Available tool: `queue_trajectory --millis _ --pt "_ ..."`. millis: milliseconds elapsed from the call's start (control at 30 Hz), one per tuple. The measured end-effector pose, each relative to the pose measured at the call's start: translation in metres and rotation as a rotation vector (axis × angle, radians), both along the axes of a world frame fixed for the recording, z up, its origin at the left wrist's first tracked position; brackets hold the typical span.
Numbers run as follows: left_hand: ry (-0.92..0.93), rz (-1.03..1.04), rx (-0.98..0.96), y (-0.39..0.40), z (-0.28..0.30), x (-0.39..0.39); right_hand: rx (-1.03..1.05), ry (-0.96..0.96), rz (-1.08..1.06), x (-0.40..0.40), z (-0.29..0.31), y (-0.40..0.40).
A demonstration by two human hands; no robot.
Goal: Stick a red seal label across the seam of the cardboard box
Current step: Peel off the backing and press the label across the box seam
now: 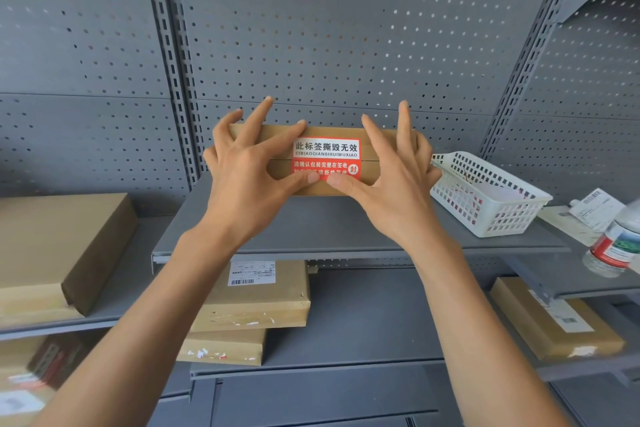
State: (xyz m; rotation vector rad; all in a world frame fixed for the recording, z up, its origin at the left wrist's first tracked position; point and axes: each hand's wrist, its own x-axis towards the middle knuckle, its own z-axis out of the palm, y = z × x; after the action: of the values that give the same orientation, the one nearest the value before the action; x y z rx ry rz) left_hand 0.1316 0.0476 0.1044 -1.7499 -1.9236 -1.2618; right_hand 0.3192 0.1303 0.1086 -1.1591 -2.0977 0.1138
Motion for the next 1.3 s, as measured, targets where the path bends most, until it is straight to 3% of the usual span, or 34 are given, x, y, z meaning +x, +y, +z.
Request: queue_trajectory --millis 267,500,600,733,933,1300 --pt "-0.051 -0.065 -0.047 -0.003 0.007 -0.007 -0.081 0.170 0.108 0.008 0.003 0.005" --pt "-0.064 -0.143 -0.115 -0.005 0.008 -0.016 -0.124 0.206 0.173 0.016 0.005 0.007" --pt "-0.171 -0.134 -0.040 -0.004 0.006 -0.011 -0.155 0.299 0.179 0.014 0.006 0.003" --pt "-0.338 -0.020 0.116 0.004 0.006 0.006 -0.090 0.471 0.023 -0.008 0.006 -0.003" --pt "-0.315 -0.003 0.072 0.012 0.007 0.004 -0.097 0.413 0.024 -0.011 0.007 0.004" --pt "-0.179 -0.064 -0.049 0.009 -0.004 -0.009 -0.175 0.128 0.135 0.002 0.003 0.008"
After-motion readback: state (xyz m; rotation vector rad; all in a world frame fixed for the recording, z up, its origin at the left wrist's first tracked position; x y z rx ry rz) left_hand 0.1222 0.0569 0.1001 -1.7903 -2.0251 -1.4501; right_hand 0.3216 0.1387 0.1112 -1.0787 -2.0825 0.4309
